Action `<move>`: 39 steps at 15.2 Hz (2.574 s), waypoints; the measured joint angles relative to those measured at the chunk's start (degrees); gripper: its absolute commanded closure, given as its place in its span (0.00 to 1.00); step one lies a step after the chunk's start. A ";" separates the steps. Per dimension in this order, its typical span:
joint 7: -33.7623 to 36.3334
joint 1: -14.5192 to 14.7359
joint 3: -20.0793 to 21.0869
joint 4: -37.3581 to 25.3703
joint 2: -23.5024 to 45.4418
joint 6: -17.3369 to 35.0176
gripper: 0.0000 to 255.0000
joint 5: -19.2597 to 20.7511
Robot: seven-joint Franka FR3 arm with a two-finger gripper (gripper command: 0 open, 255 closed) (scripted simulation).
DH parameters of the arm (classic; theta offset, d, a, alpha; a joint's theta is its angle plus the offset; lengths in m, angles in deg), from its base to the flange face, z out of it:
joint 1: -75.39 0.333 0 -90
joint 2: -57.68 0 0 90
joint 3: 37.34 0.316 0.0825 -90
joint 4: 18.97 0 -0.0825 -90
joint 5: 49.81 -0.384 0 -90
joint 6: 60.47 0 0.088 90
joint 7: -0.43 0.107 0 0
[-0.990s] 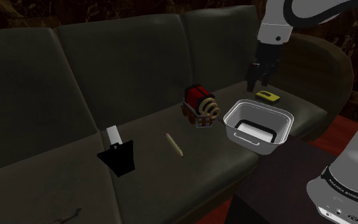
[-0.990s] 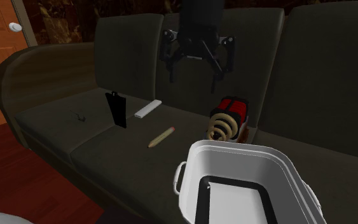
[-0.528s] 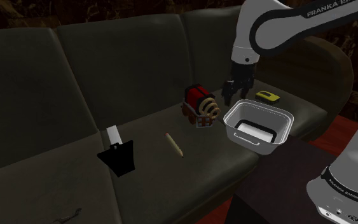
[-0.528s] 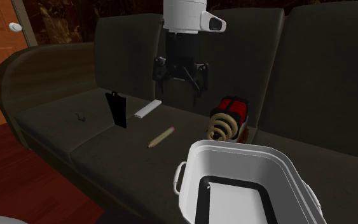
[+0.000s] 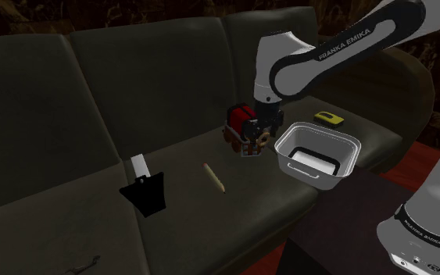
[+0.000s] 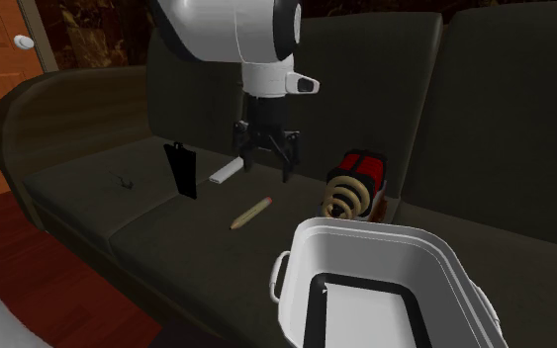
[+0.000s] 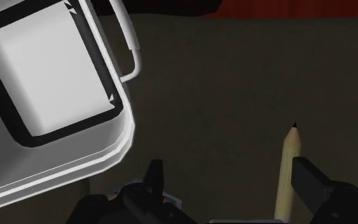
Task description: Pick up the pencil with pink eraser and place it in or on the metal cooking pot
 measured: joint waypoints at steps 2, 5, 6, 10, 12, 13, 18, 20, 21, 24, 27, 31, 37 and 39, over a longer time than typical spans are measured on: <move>2.41 0.36 0.92 -2.15 4.03 1.68 0.00 1.38; 6.26 1.10 1.79 -6.21 11.46 4.61 0.00 4.31; 7.51 1.44 1.86 -8.15 14.03 5.08 0.00 5.41; 12.26 3.50 1.60 -14.72 23.11 6.83 0.00 9.33; 14.37 4.81 1.13 -18.55 27.75 7.25 0.00 11.11; 15.25 5.42 0.83 -20.16 29.92 7.66 0.00 11.87; 18.94 9.01 -0.85 -31.96 41.50 6.69 0.00 14.86; 19.71 10.18 -1.46 -36.90 45.84 5.80 0.00 15.54; 19.96 10.48 -1.65 -37.72 46.98 6.06 0.00 15.75; 20.24 10.69 -2.01 -37.73 48.49 7.52 0.00 16.14; 20.54 11.01 -2.39 -38.26 50.49 8.99 0.00 16.55; 20.62 11.11 -2.53 -38.50 51.28 9.53 0.00 16.69; 20.62 11.12 -2.51 -38.52 51.29 9.58 1.00 16.68; 20.62 11.12 -2.52 -38.50 51.26 9.58 1.00 16.69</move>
